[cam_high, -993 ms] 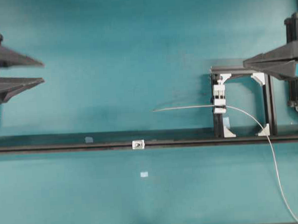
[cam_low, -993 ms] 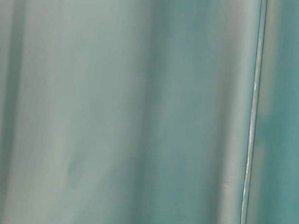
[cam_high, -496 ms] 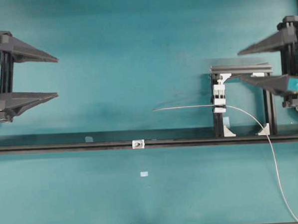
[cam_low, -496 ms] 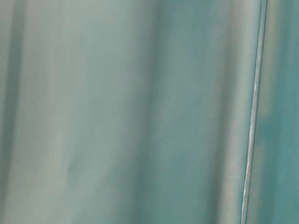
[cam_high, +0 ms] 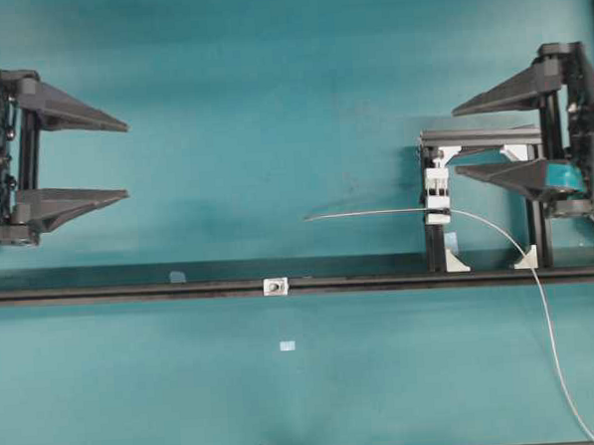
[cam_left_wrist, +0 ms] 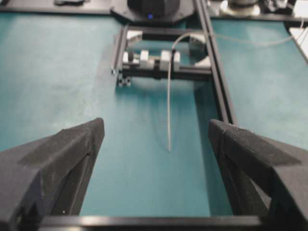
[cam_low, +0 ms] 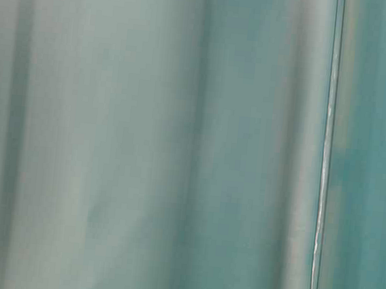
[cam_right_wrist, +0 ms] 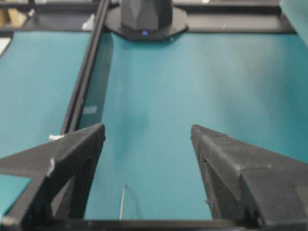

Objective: Insert the wire through the hole in the metal fitting marked with a red label. (retake)
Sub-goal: 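Move both open grippers inward toward the wire and fixture, then lower the right gripper over the wire end and close on it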

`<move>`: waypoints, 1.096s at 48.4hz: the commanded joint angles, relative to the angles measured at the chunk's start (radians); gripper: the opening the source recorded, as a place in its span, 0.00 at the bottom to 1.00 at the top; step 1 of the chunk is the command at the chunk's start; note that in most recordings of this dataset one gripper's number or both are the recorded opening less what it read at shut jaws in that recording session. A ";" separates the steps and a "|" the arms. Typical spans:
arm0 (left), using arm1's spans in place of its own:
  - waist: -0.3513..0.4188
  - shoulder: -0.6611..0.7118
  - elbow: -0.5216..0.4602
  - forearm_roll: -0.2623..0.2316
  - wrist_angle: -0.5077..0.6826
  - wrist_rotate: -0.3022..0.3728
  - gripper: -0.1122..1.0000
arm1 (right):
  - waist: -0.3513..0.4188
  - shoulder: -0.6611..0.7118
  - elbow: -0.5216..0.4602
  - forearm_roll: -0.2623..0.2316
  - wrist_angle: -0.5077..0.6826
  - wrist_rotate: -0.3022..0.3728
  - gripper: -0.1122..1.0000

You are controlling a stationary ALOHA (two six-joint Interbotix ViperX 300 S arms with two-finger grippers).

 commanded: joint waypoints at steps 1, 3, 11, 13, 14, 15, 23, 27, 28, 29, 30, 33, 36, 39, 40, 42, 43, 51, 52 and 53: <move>0.000 0.031 -0.028 -0.002 -0.009 -0.003 0.82 | -0.003 0.038 -0.035 0.002 -0.005 0.003 0.82; 0.002 0.049 -0.032 -0.002 -0.009 -0.006 0.82 | -0.002 0.060 -0.038 0.002 -0.005 0.005 0.82; 0.002 0.101 -0.044 -0.002 -0.009 -0.006 0.82 | -0.003 0.135 -0.052 0.002 -0.009 0.006 0.82; 0.002 0.115 -0.048 0.000 -0.009 -0.006 0.82 | -0.003 0.150 -0.055 0.002 -0.009 0.006 0.82; 0.002 0.121 -0.049 -0.002 -0.009 -0.006 0.82 | -0.002 0.158 -0.058 0.002 -0.009 0.006 0.82; 0.002 0.129 -0.051 -0.002 -0.009 -0.006 0.82 | -0.002 0.166 -0.060 0.002 -0.008 0.006 0.82; 0.002 0.198 -0.064 -0.003 -0.009 -0.009 0.82 | -0.002 0.230 -0.081 0.002 -0.003 0.006 0.82; 0.002 0.230 -0.074 -0.003 -0.009 -0.009 0.82 | -0.002 0.264 -0.089 0.002 -0.005 0.008 0.82; 0.002 0.236 -0.075 -0.003 -0.011 -0.009 0.82 | -0.003 0.272 -0.091 0.002 -0.003 0.008 0.82; 0.002 0.242 -0.078 -0.003 -0.011 -0.009 0.82 | -0.002 0.279 -0.092 0.003 -0.003 0.008 0.82; 0.002 0.250 -0.080 -0.003 -0.009 -0.009 0.82 | -0.003 0.285 -0.094 0.003 -0.003 0.008 0.82; 0.003 0.268 -0.084 -0.003 -0.011 -0.008 0.82 | -0.002 0.310 -0.100 0.002 -0.003 0.015 0.82; 0.005 0.288 -0.086 -0.003 -0.011 -0.008 0.82 | -0.002 0.333 -0.106 0.002 -0.003 0.031 0.82; 0.006 0.307 -0.089 -0.003 -0.011 -0.008 0.82 | -0.002 0.359 -0.115 0.002 0.003 0.043 0.82; 0.008 0.313 -0.089 -0.003 -0.011 -0.008 0.82 | -0.003 0.367 -0.117 0.002 0.006 0.046 0.82; 0.008 0.324 -0.094 -0.003 -0.011 -0.008 0.82 | -0.003 0.383 -0.123 0.002 0.015 0.051 0.82; 0.008 0.328 -0.095 -0.003 -0.009 -0.008 0.82 | -0.003 0.393 -0.127 0.002 0.020 0.051 0.82; 0.008 0.371 -0.110 -0.003 -0.009 -0.008 0.82 | -0.002 0.460 -0.160 0.002 0.066 0.051 0.82; 0.008 0.377 -0.114 -0.003 -0.009 -0.008 0.82 | -0.003 0.468 -0.164 0.002 0.067 0.051 0.82; 0.008 0.382 -0.114 -0.003 -0.009 -0.008 0.82 | -0.002 0.476 -0.166 0.000 0.067 0.051 0.82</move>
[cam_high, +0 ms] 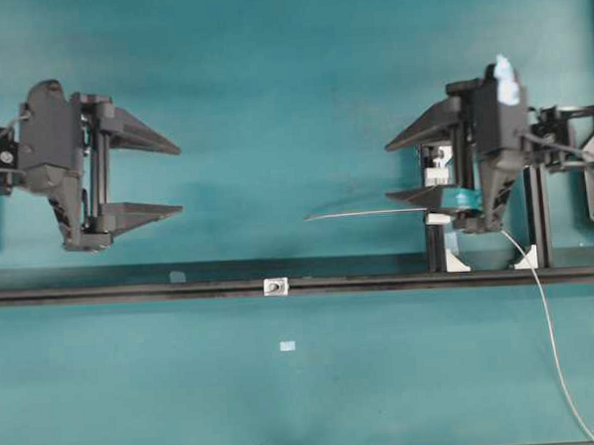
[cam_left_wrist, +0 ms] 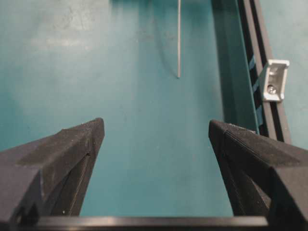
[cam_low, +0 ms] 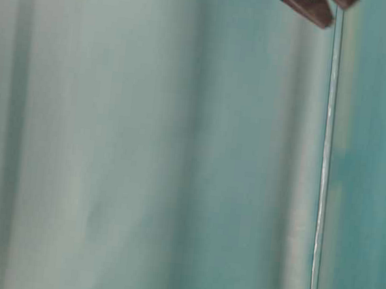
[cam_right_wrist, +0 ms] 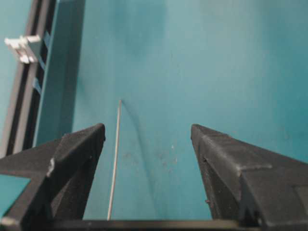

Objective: Insert the wire through the hole in the metal fitting marked with a red label. (retake)
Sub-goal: 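Lower the right gripper over the wire end and close on it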

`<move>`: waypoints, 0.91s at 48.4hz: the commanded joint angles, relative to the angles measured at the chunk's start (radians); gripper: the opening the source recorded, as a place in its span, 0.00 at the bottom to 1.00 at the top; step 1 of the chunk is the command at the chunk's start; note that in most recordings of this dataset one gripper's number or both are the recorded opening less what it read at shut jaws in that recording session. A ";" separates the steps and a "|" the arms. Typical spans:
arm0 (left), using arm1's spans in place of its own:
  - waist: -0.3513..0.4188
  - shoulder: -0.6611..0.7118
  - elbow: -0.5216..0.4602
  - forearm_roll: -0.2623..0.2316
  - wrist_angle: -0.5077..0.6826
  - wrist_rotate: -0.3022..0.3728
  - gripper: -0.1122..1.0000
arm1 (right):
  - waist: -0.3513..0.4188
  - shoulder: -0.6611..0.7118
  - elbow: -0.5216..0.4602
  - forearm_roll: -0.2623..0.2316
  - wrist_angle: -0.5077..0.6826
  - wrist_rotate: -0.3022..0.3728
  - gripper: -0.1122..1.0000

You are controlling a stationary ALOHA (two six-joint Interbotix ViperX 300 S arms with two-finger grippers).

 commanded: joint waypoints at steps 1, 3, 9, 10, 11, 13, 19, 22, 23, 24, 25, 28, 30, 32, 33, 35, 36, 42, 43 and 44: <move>0.005 0.014 -0.028 -0.002 -0.011 0.000 0.82 | -0.003 0.023 -0.034 0.002 0.003 0.002 0.82; 0.005 0.026 -0.029 -0.002 -0.009 0.000 0.82 | -0.003 0.037 -0.041 0.002 0.003 0.002 0.82; 0.005 0.054 -0.035 -0.002 -0.011 -0.002 0.82 | 0.000 0.074 -0.054 0.002 0.005 0.002 0.82; 0.005 0.060 -0.037 -0.002 -0.009 -0.002 0.82 | 0.000 0.080 -0.055 0.002 0.005 0.003 0.82; 0.003 0.064 -0.040 -0.002 -0.009 -0.002 0.82 | 0.002 0.089 -0.058 0.002 0.003 0.003 0.82; 0.003 0.075 -0.043 -0.002 -0.009 -0.002 0.82 | 0.003 0.101 -0.063 0.002 0.002 0.003 0.82; 0.003 0.103 -0.054 -0.002 -0.009 -0.002 0.82 | 0.006 0.130 -0.071 0.002 0.002 0.003 0.82; 0.003 0.115 -0.058 -0.002 -0.009 -0.002 0.82 | 0.011 0.144 -0.077 0.002 0.000 0.003 0.82; 0.005 0.117 -0.058 -0.002 -0.011 -0.002 0.82 | 0.012 0.147 -0.078 0.000 0.000 0.003 0.82; 0.003 0.120 -0.060 -0.002 -0.009 -0.002 0.82 | 0.014 0.152 -0.080 0.000 0.000 0.003 0.82; 0.003 0.121 -0.061 -0.002 -0.009 0.000 0.82 | 0.015 0.155 -0.081 0.000 0.000 0.003 0.82; 0.003 0.126 -0.063 -0.002 -0.009 0.000 0.82 | 0.020 0.167 -0.089 0.002 0.000 0.003 0.82; 0.003 0.127 -0.063 -0.002 -0.011 0.000 0.82 | 0.025 0.176 -0.095 0.002 0.000 0.003 0.82; 0.005 0.129 -0.063 -0.002 -0.011 0.000 0.82 | 0.028 0.186 -0.100 0.002 0.000 0.003 0.82; 0.003 0.129 -0.063 -0.002 -0.011 0.000 0.82 | 0.029 0.189 -0.101 0.002 0.000 0.003 0.82; 0.003 0.129 -0.063 -0.002 -0.009 0.000 0.82 | 0.031 0.196 -0.104 0.002 0.000 0.003 0.82; 0.003 0.129 -0.063 -0.002 -0.009 0.000 0.82 | 0.031 0.201 -0.107 0.002 -0.002 0.003 0.82; 0.003 0.127 -0.061 -0.002 -0.009 0.000 0.82 | 0.035 0.227 -0.118 0.002 -0.002 0.005 0.82; 0.003 0.129 -0.063 -0.002 -0.011 0.000 0.82 | 0.035 0.233 -0.120 0.002 -0.002 0.005 0.82; 0.005 0.129 -0.063 -0.002 -0.009 0.000 0.82 | 0.035 0.238 -0.121 0.002 0.000 0.006 0.82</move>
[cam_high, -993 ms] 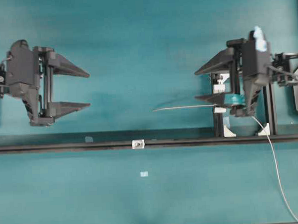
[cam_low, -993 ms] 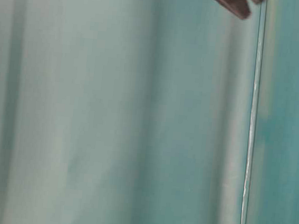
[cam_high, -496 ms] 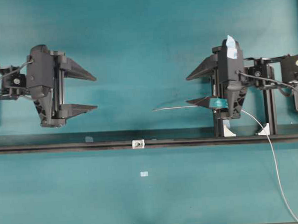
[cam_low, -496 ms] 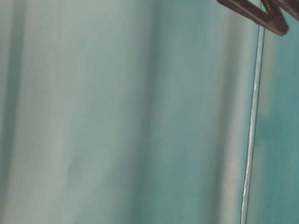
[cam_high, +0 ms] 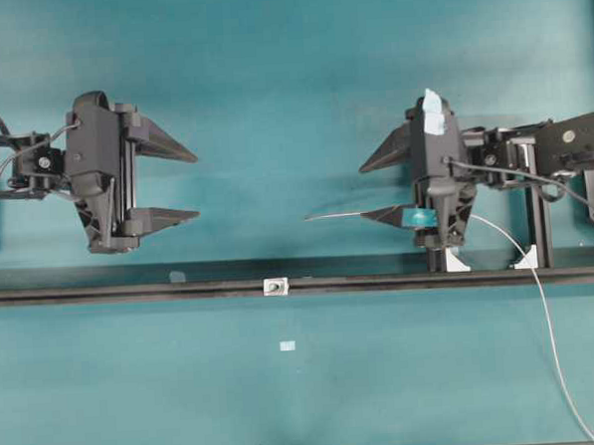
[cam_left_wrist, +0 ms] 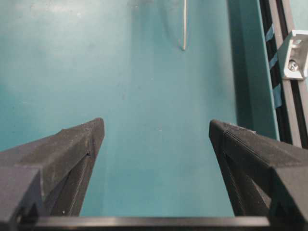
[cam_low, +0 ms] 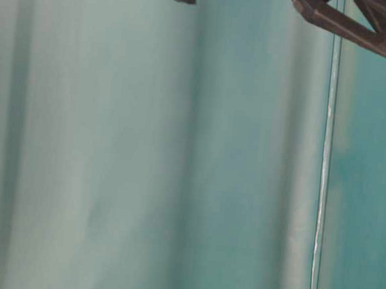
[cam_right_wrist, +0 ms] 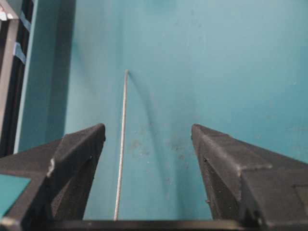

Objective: Insert the wire through the hole in the metal fitting marked with a red label. (retake)
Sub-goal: 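Lower the right gripper over the wire end and close on it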

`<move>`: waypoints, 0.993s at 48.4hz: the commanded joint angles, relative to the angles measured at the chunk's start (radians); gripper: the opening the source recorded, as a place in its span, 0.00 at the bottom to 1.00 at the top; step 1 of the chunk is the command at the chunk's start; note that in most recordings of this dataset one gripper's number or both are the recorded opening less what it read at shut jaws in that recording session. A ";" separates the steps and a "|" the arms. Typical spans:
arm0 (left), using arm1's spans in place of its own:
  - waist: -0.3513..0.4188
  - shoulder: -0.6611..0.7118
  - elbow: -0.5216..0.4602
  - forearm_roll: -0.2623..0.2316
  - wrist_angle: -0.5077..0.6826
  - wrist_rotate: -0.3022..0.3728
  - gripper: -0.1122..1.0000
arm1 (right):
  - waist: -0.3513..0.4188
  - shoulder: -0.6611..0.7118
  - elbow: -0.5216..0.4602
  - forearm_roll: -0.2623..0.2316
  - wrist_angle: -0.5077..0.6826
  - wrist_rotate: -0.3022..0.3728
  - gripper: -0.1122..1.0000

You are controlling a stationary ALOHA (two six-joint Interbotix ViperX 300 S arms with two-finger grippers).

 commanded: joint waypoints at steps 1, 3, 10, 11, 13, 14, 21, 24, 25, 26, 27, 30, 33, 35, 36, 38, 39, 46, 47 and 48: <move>0.002 -0.008 -0.020 -0.002 -0.009 0.000 0.82 | 0.005 0.009 -0.026 0.002 -0.006 0.003 0.82; 0.003 -0.008 -0.020 -0.002 -0.008 0.000 0.82 | 0.008 0.018 -0.028 0.002 -0.008 0.003 0.82; 0.002 -0.008 -0.020 -0.002 -0.008 0.000 0.82 | 0.011 0.048 -0.041 0.002 -0.006 0.003 0.82; 0.002 -0.008 -0.020 -0.002 -0.008 0.000 0.82 | 0.011 0.052 -0.043 0.002 -0.008 0.003 0.82; 0.002 -0.008 -0.020 -0.002 -0.008 0.000 0.82 | 0.011 0.058 -0.046 0.002 -0.008 0.003 0.82; 0.002 -0.008 -0.020 -0.002 -0.008 0.000 0.82 | 0.011 0.061 -0.048 0.002 -0.008 0.003 0.82; 0.003 -0.008 -0.020 -0.002 -0.008 0.000 0.82 | 0.011 0.086 -0.057 0.002 -0.012 0.003 0.82; 0.003 -0.008 -0.020 -0.002 -0.008 0.000 0.82 | 0.011 0.095 -0.057 0.002 -0.018 0.003 0.82; 0.003 -0.008 -0.020 -0.002 -0.009 0.000 0.82 | 0.011 0.098 -0.057 0.002 -0.021 0.003 0.82; 0.002 -0.008 -0.021 -0.002 -0.008 0.000 0.82 | 0.011 0.101 -0.058 0.002 -0.025 0.003 0.82; 0.003 -0.008 -0.020 -0.002 -0.008 0.000 0.82 | 0.011 0.104 -0.058 0.002 -0.029 0.003 0.82; 0.002 -0.008 -0.020 -0.002 -0.009 0.000 0.82 | 0.011 0.112 -0.058 0.002 -0.041 0.003 0.82; 0.003 -0.006 -0.020 -0.002 -0.009 0.000 0.82 | 0.011 0.120 -0.061 0.002 -0.057 0.003 0.82; 0.003 -0.008 -0.020 -0.002 -0.008 0.000 0.82 | 0.009 0.123 -0.063 0.002 -0.063 0.003 0.82; 0.003 -0.006 -0.020 -0.002 -0.009 0.000 0.82 | 0.009 0.124 -0.064 0.002 -0.066 0.003 0.82; 0.003 -0.008 -0.020 -0.002 -0.008 0.000 0.82 | 0.009 0.127 -0.066 0.002 -0.067 0.003 0.82; 0.003 -0.008 -0.020 -0.002 -0.009 0.000 0.82 | 0.009 0.130 -0.067 0.002 -0.066 0.003 0.82; 0.003 -0.008 -0.020 -0.002 -0.008 0.000 0.82 | 0.006 0.141 -0.075 0.002 -0.066 0.003 0.82; 0.002 -0.008 -0.020 -0.002 -0.008 0.000 0.82 | 0.005 0.143 -0.077 0.002 -0.067 0.003 0.82; 0.002 -0.006 -0.020 -0.002 -0.009 0.000 0.82 | 0.005 0.144 -0.078 0.002 -0.066 0.002 0.82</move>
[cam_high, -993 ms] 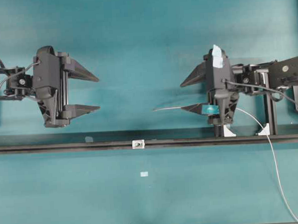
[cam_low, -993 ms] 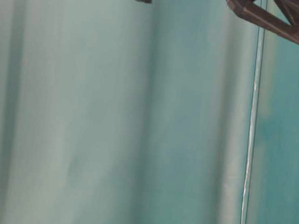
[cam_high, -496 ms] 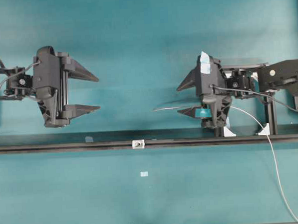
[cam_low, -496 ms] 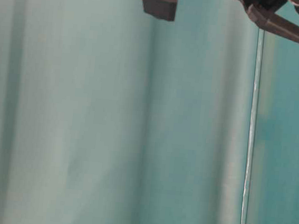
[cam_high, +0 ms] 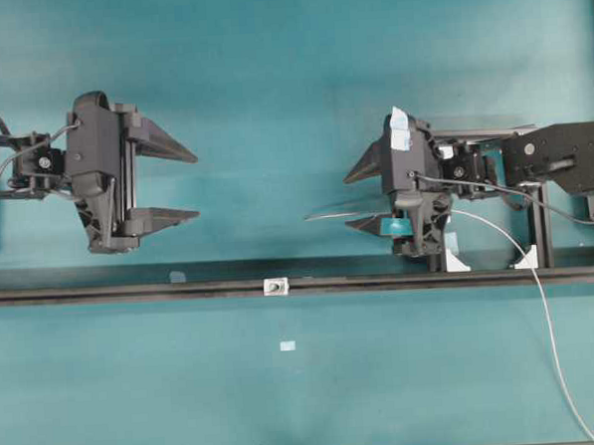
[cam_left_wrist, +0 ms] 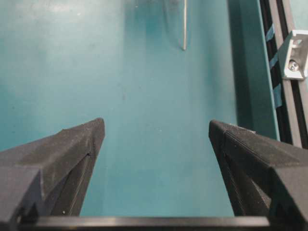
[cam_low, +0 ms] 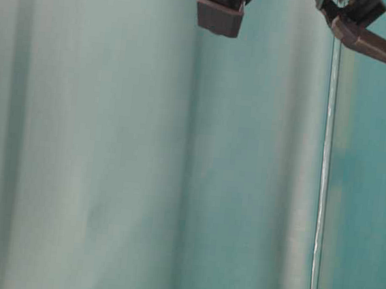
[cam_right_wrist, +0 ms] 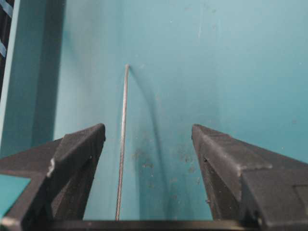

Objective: Insert the wire through the hole in the metal fitting marked with a red label. (retake)
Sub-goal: 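Lower the right gripper over the wire end and close on it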

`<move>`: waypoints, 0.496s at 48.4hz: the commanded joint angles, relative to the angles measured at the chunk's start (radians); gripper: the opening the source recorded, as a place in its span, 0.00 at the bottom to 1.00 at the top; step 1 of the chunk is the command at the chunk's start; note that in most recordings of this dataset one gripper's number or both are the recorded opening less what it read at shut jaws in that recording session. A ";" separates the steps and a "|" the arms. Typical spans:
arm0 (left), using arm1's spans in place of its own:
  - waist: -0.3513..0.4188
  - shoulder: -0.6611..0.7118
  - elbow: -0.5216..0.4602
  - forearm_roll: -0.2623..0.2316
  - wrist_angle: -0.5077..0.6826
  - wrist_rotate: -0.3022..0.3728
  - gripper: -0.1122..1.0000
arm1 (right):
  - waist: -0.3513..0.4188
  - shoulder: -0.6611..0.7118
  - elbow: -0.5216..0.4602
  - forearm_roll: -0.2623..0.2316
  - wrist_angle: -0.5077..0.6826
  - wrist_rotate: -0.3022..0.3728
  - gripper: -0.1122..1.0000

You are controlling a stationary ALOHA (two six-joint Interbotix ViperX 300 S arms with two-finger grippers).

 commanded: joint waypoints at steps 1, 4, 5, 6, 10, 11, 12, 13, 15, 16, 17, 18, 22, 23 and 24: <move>0.003 -0.006 -0.020 -0.002 -0.008 0.000 0.82 | -0.002 -0.006 -0.025 0.002 -0.009 0.002 0.82; 0.002 -0.008 -0.020 -0.002 -0.008 0.000 0.82 | -0.003 -0.003 -0.026 0.002 -0.008 0.002 0.82; 0.003 -0.008 -0.020 -0.002 -0.008 0.000 0.82 | -0.003 -0.002 -0.026 0.000 -0.008 0.000 0.82; 0.003 -0.008 -0.018 -0.002 -0.009 0.000 0.82 | -0.003 -0.002 -0.028 0.002 -0.008 0.002 0.82; 0.003 -0.006 -0.018 -0.002 -0.009 0.000 0.82 | -0.006 0.003 -0.031 0.002 -0.005 0.002 0.82; 0.003 -0.006 -0.018 -0.002 -0.008 0.000 0.82 | -0.006 0.005 -0.032 0.002 -0.005 0.002 0.82; 0.002 -0.006 -0.018 -0.002 -0.008 0.000 0.82 | -0.006 0.005 -0.034 0.002 -0.005 0.002 0.82; 0.003 -0.008 -0.017 -0.002 -0.008 0.000 0.82 | -0.008 0.006 -0.034 0.002 -0.005 0.002 0.82; 0.003 -0.008 -0.017 -0.002 -0.009 0.000 0.82 | -0.008 0.006 -0.035 0.002 -0.005 0.002 0.81; 0.002 -0.006 -0.017 -0.002 -0.008 0.000 0.82 | -0.009 0.006 -0.035 0.002 -0.003 0.002 0.81; 0.003 -0.008 -0.017 -0.002 -0.009 0.000 0.82 | -0.009 0.006 -0.035 0.002 -0.005 0.002 0.80; 0.003 -0.008 -0.017 -0.002 -0.008 0.000 0.82 | -0.011 0.006 -0.035 0.002 -0.003 0.002 0.79; 0.002 -0.006 -0.017 -0.002 -0.009 0.000 0.82 | -0.012 0.006 -0.035 0.002 -0.003 0.002 0.74; 0.002 -0.006 -0.017 -0.002 -0.008 0.000 0.82 | -0.012 0.006 -0.035 0.002 -0.003 0.002 0.71; 0.003 -0.008 -0.017 -0.002 -0.009 0.000 0.82 | -0.012 0.006 -0.035 0.002 -0.003 0.002 0.69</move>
